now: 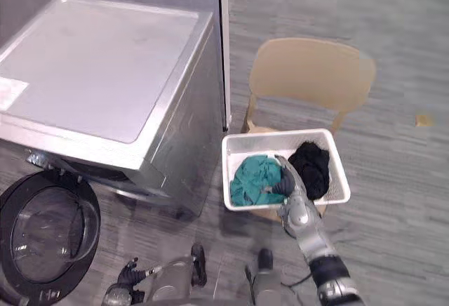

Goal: Pick up the laundry basket with both hands and put the clothes into the washing machine.

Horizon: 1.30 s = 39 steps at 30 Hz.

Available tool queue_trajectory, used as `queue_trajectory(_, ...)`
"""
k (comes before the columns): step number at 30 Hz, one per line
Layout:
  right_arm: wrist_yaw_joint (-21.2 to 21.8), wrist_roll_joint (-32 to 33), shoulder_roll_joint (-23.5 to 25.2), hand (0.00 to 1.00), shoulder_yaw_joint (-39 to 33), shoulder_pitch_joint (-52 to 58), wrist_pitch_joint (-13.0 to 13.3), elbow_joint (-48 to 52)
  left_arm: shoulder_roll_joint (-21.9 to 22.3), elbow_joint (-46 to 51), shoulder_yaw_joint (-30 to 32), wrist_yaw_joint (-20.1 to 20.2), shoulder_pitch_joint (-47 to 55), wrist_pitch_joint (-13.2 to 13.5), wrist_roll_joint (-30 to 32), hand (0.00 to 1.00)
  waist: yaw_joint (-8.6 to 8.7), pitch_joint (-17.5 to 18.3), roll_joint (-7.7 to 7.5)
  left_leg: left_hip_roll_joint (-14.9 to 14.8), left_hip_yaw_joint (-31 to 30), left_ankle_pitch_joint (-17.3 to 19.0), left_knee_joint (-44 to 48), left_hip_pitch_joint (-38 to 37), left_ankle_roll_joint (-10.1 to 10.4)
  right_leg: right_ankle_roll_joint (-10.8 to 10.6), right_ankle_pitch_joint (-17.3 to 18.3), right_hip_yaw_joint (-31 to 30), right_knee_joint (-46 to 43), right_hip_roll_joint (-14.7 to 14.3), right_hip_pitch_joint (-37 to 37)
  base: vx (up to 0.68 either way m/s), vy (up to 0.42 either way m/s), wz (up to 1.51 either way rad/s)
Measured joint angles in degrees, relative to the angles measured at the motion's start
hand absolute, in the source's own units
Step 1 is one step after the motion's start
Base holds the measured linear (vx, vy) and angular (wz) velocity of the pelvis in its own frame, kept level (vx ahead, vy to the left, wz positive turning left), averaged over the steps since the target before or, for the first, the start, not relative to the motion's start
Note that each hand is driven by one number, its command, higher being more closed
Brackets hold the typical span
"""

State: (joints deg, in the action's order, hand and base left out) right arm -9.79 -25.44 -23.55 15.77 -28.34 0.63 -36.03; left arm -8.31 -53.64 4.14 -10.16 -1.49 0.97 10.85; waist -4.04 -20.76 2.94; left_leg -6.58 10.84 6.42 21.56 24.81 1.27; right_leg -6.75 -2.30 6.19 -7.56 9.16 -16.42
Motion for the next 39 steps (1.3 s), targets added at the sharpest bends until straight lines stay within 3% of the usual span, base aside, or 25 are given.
queue_trajectory(5,-0.3,-1.3,-0.7,0.0,2.1,-11.2,-1.8,-12.1,-1.7,0.3,0.1,-1.5,-3.5,0.8,-1.4,0.0,-1.18,-4.1,0.02,1.7,-1.8,-3.4,-2.4,3.8,-1.1,0.2,-2.6,2.1,2.4,0.9,-2.5,-0.04,0.04,0.24)
queue_trajectory(9,-2.7,-2.1,-1.1,0.0,2.1,-18.3,-3.6,-17.3,-1.3,0.3,0.5,-2.7,-6.8,1.4,-3.7,0.0,-2.18,-4.8,0.08,1.9,-2.6,-5.6,-4.1,8.0,-1.7,0.3,-3.6,3.4,2.8,0.8,-6.5,0.01,-0.009,0.12)
queue_trajectory(10,-3.1,-2.0,-1.3,1.0,2.1,-19.2,-3.8,-17.3,-0.9,0.3,0.5,-2.7,-7.5,1.7,-4.3,0.0,-2.84,-4.8,0.04,1.9,-2.6,-6.0,-4.8,8.6,-1.4,0.4,-3.7,3.6,2.8,0.8,-7.3,0.01,-0.021,0.07)
queue_trajectory(14,-5.0,-0.9,-1.4,1.0,2.1,-22.4,-4.5,-17.0,0.6,2.5,1.2,-2.9,-9.0,2.2,-6.0,0.0,-3.0,-5.1,-0.22,1.8,-3.3,-8.0,-7.6,10.4,-0.8,0.9,-3.5,4.7,2.6,0.7,-10.0,0.01,-0.031,0.09)
queue_trajectory(22,-5.0,9.8,0.1,1.0,0.5,-23.2,-5.0,-12.2,3.7,2.6,2.9,-2.8,-9.3,2.1,-6.9,0.0,-3.13,-5.4,-0.5,0.1,-3.5,-9.5,-9.8,9.3,0.2,2.7,-2.3,6.0,0.4,-0.7,-10.7,0.03,-0.05,0.0)
queue_trajectory(28,-5.2,12.6,2.8,1.0,-5.9,-8.2,-5.5,8.5,3.7,4.8,2.9,-2.7,-8.4,1.7,-6.9,0.0,-2.88,-5.6,-1.28,-0.4,-3.0,-9.7,-12.4,1.6,0.5,2.9,-0.1,6.2,-1.0,-1.0,-5.1,0.05,-0.056,-0.02)
queue_trajectory(31,-6.2,12.6,4.8,1.0,-10.1,-1.6,-5.4,16.7,3.0,4.7,2.9,-2.7,-7.4,1.1,-6.8,0.0,-2.1,-4.7,-2.77,-0.1,-3.0,-10.0,-14.4,-1.6,1.0,2.6,0.7,6.2,-0.4,-1.1,-2.8,0.02,-0.033,0.0)
queue_trajectory(34,-6.6,13.2,9.7,1.0,-15.1,8.1,-4.3,25.0,2.2,4.3,3.3,-2.5,-3.4,-0.6,-6.6,0.0,-0.21,-1.2,-5.41,0.7,-3.0,-10.5,-17.9,-5.8,1.6,2.5,0.8,6.1,1.8,-1.3,0.7,0.07,-0.004,-0.02)
queue_trajectory(39,-6.3,17.2,14.7,1.0,-19.9,19.5,-3.1,35.8,2.3,2.3,4.0,-2.2,0.8,-2.0,-6.1,0.0,0.7,5.6,-6.35,1.6,-2.5,-10.5,-20.9,-12.1,1.6,2.3,0.9,5.6,4.4,-1.3,6.3,0.12,0.007,-0.04)
